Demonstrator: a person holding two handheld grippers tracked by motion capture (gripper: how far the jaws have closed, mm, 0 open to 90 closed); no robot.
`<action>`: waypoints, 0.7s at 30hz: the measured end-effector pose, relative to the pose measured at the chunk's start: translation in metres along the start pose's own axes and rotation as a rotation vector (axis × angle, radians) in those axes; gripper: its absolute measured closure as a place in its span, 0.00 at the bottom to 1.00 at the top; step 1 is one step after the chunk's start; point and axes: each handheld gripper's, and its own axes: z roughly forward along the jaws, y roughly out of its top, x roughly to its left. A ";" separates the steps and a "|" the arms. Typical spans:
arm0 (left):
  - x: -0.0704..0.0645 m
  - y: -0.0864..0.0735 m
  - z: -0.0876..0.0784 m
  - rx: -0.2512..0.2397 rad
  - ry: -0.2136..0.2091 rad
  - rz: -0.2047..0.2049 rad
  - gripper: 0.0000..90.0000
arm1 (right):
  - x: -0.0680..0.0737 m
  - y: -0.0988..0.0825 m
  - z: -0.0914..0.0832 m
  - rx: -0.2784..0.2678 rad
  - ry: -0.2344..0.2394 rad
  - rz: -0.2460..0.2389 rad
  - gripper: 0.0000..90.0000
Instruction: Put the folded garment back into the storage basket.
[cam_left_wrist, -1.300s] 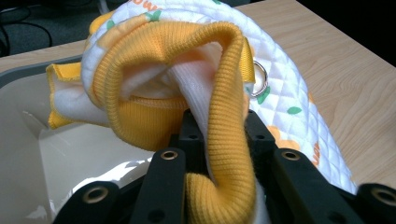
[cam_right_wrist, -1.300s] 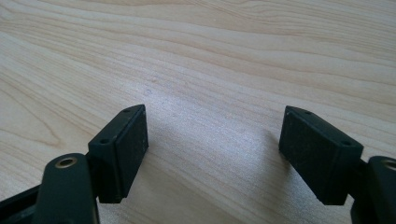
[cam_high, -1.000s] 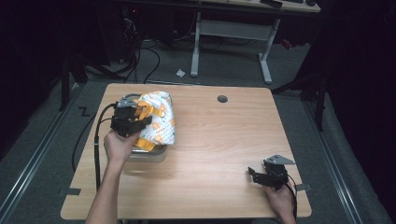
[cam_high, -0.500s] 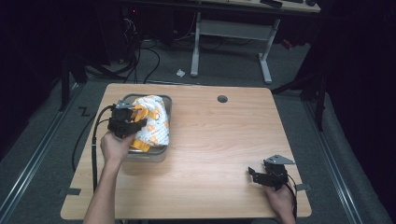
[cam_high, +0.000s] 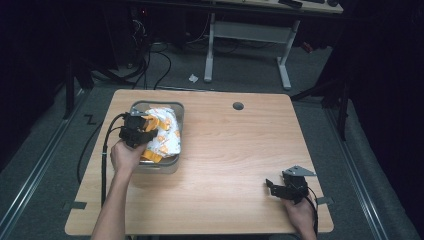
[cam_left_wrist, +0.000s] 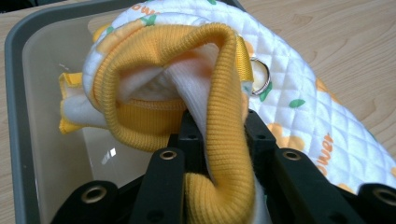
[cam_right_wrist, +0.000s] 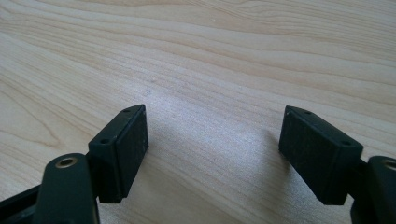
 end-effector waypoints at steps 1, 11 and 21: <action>0.000 0.000 0.002 0.004 0.000 -0.004 0.81 | 0.000 0.000 0.000 0.000 0.000 0.001 0.27; 0.002 0.000 0.018 0.045 0.030 -0.007 0.80 | 0.000 0.000 0.000 0.000 0.000 0.001 0.27; 0.004 -0.002 0.035 0.129 0.086 -0.001 0.71 | 0.000 0.000 0.000 0.000 0.000 0.000 0.27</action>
